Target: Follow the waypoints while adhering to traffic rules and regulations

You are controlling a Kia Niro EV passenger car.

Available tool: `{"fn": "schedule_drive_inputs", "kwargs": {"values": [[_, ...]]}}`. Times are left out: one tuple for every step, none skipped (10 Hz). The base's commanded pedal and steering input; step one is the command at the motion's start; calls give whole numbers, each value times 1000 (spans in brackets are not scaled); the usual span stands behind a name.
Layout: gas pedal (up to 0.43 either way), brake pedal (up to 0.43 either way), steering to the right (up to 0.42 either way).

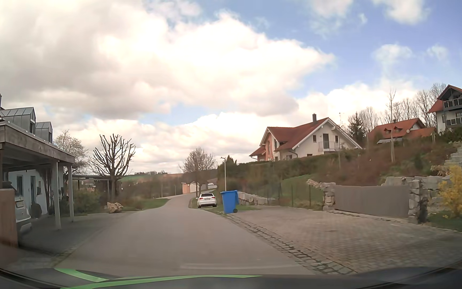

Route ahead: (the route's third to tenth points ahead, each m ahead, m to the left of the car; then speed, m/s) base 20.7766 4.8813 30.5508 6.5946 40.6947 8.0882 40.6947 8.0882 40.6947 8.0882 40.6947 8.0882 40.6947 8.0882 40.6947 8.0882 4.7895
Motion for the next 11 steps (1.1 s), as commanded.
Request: {"fn": "schedule_drive_inputs", "kwargs": {"values": [[67, 0, -127], [59, 0, -127], [20, 0, -127], [0, 0, -127], [0, 0, -123], [0, 0, -118], [0, 0, -115], [0, 0, -105], [0, 0, -93], [0, 0, -80], [0, 0, -73]]}}
